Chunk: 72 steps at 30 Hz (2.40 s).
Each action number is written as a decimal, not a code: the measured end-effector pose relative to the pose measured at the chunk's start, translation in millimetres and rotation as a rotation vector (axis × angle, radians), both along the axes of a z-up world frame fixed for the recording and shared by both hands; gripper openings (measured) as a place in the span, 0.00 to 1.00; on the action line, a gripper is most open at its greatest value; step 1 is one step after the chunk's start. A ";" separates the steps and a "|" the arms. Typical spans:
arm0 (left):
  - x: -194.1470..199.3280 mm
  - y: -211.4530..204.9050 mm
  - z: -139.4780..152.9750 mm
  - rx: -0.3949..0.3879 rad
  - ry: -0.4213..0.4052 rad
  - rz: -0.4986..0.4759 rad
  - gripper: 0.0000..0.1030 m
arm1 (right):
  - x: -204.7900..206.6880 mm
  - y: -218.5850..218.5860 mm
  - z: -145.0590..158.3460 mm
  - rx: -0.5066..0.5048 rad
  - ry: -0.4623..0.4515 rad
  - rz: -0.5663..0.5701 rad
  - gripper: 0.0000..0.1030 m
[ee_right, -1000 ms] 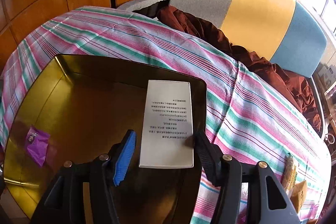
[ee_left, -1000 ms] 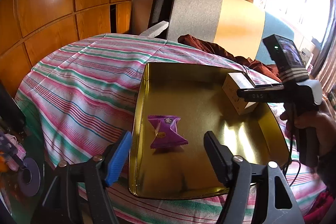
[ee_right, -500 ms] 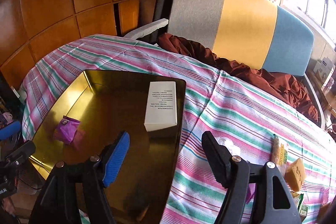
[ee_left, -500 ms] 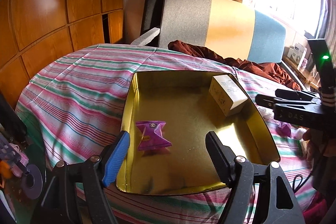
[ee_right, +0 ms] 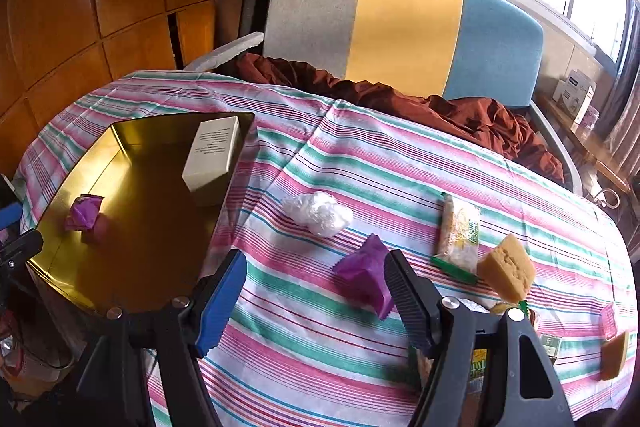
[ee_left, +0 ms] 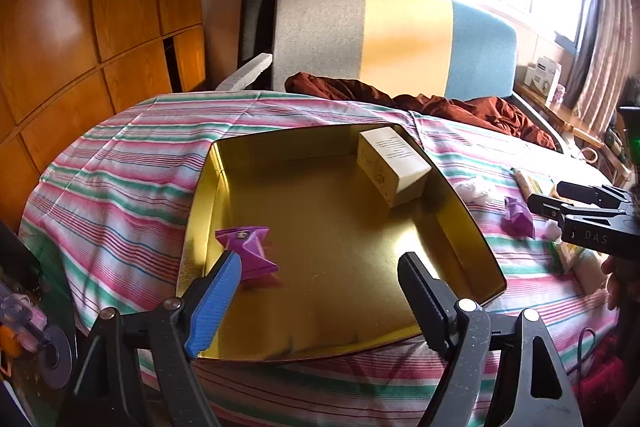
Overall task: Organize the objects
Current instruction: 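Move both grippers back over the pile of items, then grasp the clear plastic bag with the left gripper while the right grasps the knitted sock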
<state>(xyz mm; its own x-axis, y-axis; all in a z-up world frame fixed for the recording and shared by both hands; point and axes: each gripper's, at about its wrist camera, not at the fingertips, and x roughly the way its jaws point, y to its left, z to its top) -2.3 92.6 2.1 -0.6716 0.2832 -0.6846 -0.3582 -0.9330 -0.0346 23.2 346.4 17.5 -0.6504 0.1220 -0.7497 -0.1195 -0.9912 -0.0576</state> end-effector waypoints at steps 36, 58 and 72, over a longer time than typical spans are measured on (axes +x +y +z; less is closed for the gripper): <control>11.6 152.3 -1.1 -0.095 -0.033 -0.339 0.84 | 64.8 213.5 -13.7 -0.287 0.062 -0.615 0.78; -91.5 263.9 -41.5 -0.180 -0.235 -0.381 0.53 | 75.6 237.8 -20.0 -0.425 0.085 -0.677 0.78; -88.6 281.9 -59.3 -0.213 -0.211 -0.401 0.41 | 79.1 243.8 -21.6 -0.462 0.099 -0.691 0.78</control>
